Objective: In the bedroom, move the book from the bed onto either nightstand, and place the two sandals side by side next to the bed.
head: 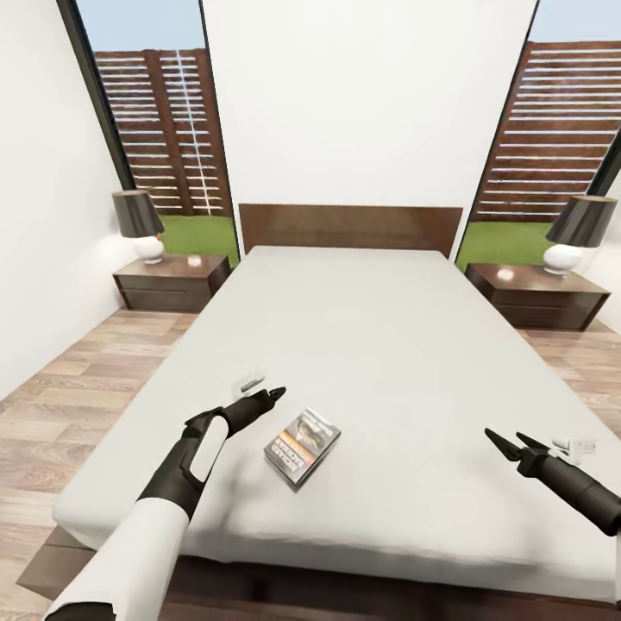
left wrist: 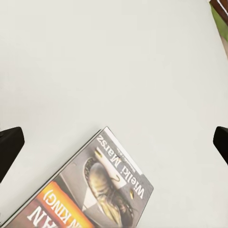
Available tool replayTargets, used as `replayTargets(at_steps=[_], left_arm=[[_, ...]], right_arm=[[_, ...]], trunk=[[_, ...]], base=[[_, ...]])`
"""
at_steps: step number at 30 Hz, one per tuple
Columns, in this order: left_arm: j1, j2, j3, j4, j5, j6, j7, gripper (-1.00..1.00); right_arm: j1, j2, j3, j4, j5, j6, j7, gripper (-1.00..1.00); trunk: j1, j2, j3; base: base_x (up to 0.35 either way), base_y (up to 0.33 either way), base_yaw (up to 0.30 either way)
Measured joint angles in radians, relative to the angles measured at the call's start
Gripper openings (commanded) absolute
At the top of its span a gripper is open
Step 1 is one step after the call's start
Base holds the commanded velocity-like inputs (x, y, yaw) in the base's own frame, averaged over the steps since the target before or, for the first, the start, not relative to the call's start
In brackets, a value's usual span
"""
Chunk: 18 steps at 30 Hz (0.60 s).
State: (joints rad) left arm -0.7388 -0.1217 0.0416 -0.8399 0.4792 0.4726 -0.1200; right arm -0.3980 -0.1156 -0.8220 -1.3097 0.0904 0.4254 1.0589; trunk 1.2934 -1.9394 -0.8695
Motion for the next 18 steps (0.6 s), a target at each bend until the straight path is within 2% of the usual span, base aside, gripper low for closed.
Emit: replayTargets(at_steps=[18], left_arm=[[0.000, 0.000, 0.000, 0.000, 0.000, 0.000, 0.000, 1.00]], right_arm=[[0.000, 0.000, 0.002, 0.000, 0.000, -0.001, -0.001, 1.00]], trunk=[[0.069, -0.126, -0.056]], base=[[0.000, 0.000, 0.000]])
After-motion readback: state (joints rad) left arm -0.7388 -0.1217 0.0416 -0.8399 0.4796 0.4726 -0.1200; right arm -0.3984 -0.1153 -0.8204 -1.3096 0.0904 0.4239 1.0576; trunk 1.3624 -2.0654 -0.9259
